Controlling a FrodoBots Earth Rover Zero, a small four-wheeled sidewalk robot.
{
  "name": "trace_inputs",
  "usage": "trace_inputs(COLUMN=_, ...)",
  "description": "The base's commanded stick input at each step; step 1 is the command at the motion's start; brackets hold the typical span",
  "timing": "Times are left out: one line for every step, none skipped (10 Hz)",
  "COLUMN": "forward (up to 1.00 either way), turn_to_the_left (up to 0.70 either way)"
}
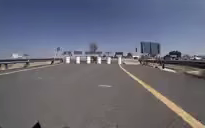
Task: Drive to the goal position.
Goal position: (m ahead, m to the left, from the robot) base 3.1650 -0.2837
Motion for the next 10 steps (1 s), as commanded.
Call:
trace_inputs(forward=1.0, turn_to_the_left=0.0)
trace_inputs(forward=1.0, turn_to_the_left=0.0)
trace_inputs(forward=1.0, turn_to_the_left=0.0)
trace_inputs(forward=1.0, turn_to_the_left=0.0)
trace_inputs(forward=1.0, turn_to_the_left=0.0)
trace_inputs(forward=1.0, turn_to_the_left=0.0)
trace_inputs(forward=1.0, turn_to_the_left=0.0)
trace_inputs(forward=1.0, turn_to_the_left=0.0)
trace_inputs(forward=1.0, turn_to_the_left=0.0)
trace_inputs(forward=1.0, turn_to_the_left=0.0)
